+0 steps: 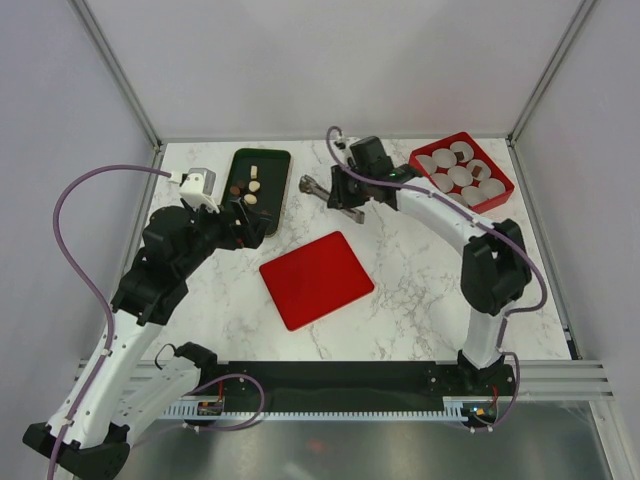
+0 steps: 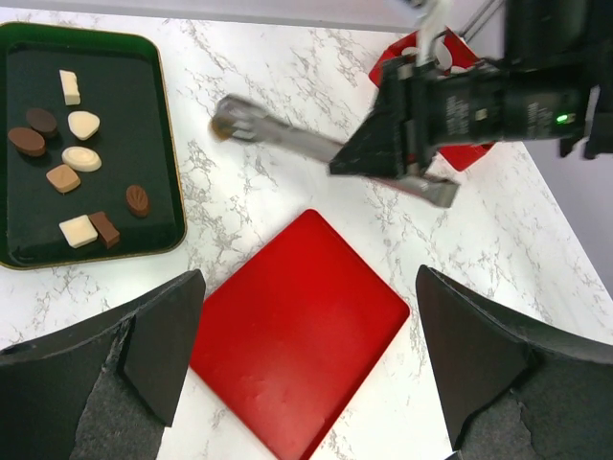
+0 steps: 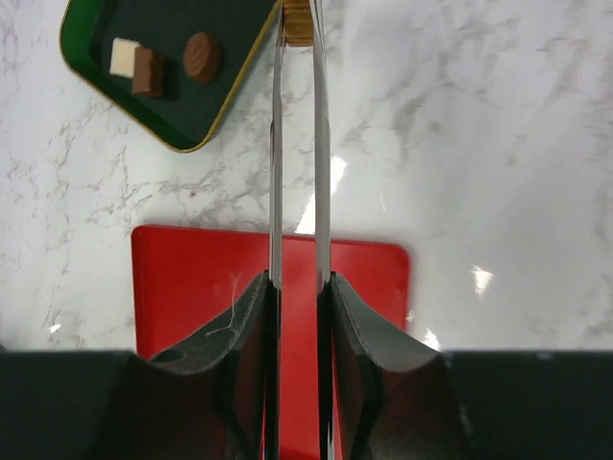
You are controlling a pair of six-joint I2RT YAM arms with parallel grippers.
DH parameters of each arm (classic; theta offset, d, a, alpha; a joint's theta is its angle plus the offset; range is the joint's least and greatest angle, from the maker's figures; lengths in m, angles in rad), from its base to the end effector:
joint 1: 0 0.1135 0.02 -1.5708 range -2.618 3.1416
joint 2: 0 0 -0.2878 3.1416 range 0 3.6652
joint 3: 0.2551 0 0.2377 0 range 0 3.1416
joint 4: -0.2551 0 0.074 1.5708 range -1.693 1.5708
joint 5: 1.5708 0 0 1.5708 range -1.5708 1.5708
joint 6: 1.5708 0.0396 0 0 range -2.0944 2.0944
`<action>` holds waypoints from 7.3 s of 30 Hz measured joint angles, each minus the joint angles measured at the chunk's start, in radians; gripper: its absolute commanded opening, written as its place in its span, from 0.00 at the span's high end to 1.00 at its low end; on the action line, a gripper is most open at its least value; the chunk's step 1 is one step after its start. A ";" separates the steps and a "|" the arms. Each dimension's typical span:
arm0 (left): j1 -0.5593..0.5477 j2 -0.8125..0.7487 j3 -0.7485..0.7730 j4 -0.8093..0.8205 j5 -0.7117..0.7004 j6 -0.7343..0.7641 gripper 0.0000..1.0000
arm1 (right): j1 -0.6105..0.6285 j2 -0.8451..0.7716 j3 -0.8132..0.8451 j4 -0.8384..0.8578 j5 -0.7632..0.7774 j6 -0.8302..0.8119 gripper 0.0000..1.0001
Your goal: Pack the chocolate
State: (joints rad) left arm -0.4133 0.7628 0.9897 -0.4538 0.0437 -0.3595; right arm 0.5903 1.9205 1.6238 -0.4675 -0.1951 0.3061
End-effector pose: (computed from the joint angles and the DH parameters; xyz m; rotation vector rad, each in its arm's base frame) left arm 0.1213 -0.0551 0.3970 0.0813 1.8350 -0.5877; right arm 0.3592 0.2499 0.2959 -0.4417 2.3755 0.6593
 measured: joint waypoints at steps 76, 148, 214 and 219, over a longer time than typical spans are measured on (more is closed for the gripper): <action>0.000 0.011 -0.004 0.000 0.014 -0.010 0.00 | -0.185 -0.219 -0.216 0.151 0.187 0.028 0.53; 0.003 0.008 -0.004 -0.001 0.011 -0.010 0.00 | 0.295 0.224 0.089 0.111 0.295 -0.004 0.62; 0.003 0.009 -0.004 0.000 0.010 -0.010 0.00 | -0.518 0.006 -0.016 0.040 0.455 0.074 0.61; 0.003 0.009 -0.004 0.000 0.010 -0.010 0.00 | -0.529 0.035 -0.001 0.041 0.439 0.075 0.59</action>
State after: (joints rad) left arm -0.4099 0.7719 0.9855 -0.4538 0.0536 -0.3691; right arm 0.0612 1.9560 1.6230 -0.4267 0.2440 0.3809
